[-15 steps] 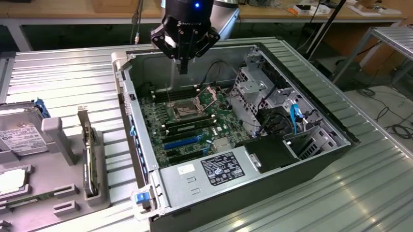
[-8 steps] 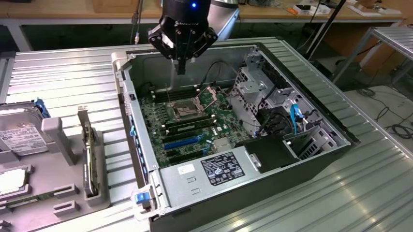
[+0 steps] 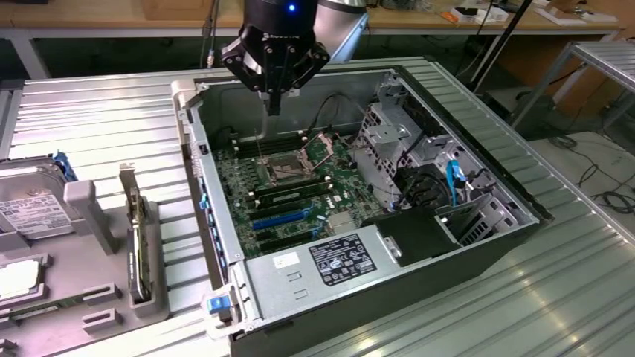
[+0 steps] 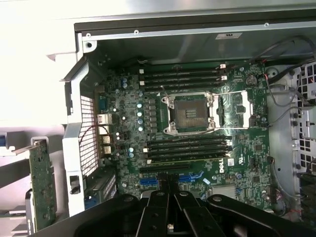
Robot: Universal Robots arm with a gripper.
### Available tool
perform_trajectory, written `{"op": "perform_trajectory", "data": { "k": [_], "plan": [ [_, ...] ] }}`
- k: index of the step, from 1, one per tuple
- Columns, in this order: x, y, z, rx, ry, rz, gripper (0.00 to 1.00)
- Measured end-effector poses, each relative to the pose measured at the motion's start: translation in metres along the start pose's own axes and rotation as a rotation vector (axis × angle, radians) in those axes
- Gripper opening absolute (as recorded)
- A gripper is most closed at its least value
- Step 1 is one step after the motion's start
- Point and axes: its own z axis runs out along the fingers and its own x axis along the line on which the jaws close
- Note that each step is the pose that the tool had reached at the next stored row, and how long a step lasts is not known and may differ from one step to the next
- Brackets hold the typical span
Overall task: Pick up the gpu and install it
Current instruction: 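Reach for the gpu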
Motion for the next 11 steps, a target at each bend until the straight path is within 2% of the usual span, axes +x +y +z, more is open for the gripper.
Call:
{"op": "perform_trajectory", "data": {
  "k": [11],
  "plan": [
    [0.0086, -0.0006, -0.0002, -0.0001, -0.0001, 0.000, 0.11]
  ]
}}
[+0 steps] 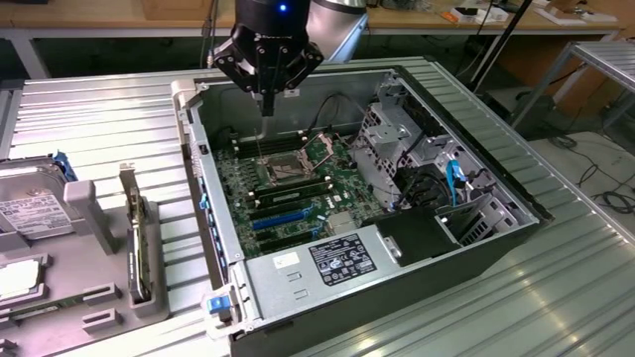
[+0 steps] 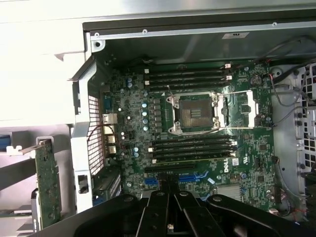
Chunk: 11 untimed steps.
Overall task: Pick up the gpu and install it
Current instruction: 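Reach for the gpu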
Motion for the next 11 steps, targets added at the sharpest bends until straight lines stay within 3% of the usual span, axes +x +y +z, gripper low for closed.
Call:
{"op": "perform_trajectory", "data": {
  "k": [11],
  "plan": [
    [0.0068, -0.0005, -0.0002, 0.0001, 0.0001, 0.000, 0.11]
  ]
}}
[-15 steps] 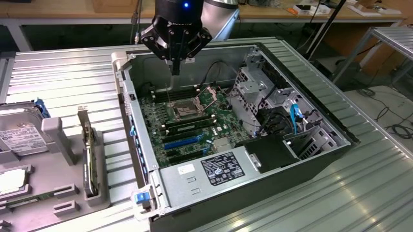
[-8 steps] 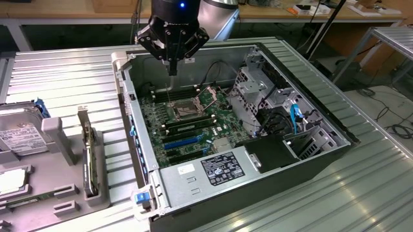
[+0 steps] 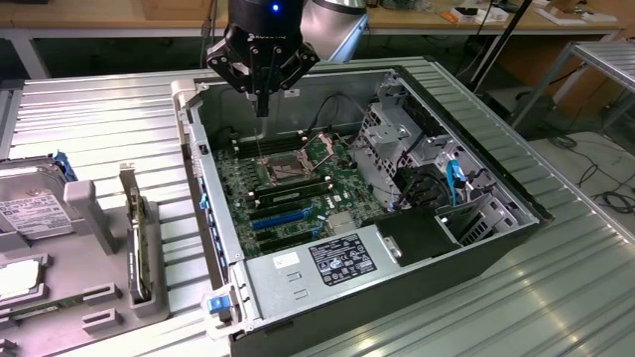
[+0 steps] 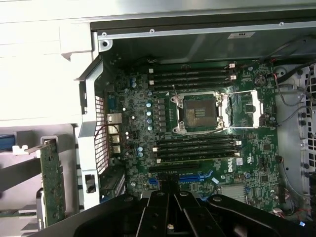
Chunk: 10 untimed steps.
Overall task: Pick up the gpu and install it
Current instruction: 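Reach for the gpu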
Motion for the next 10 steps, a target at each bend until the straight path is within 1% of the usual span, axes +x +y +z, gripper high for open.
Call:
{"op": "perform_trajectory", "data": {
  "k": [3, 10],
  "plan": [
    [0.0000, 0.0000, 0.0000, 0.0000, 0.0000, 0.000, 0.11],
    [0.0041, -0.0003, -0.0001, -0.0001, -0.0001, 0.000, 0.11]
  ]
}}
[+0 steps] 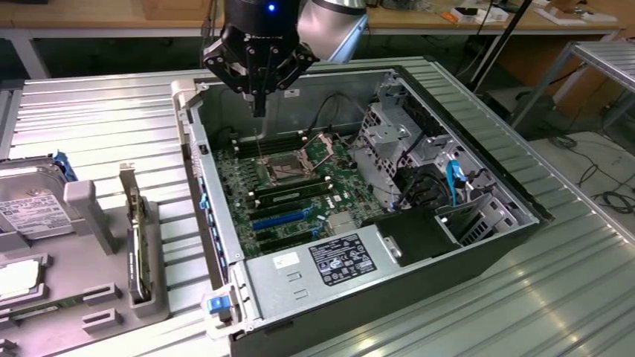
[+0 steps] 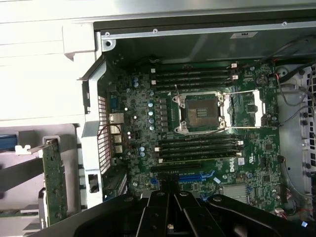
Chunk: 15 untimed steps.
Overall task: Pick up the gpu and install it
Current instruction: 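Reach for the gpu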
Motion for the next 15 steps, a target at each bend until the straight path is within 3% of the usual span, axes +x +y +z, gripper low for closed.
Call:
{"op": "perform_trajectory", "data": {
  "k": [15],
  "plan": [
    [0.017, -0.0013, -0.0005, 0.0000, 0.0000, 0.000, 0.11]
  ]
}}
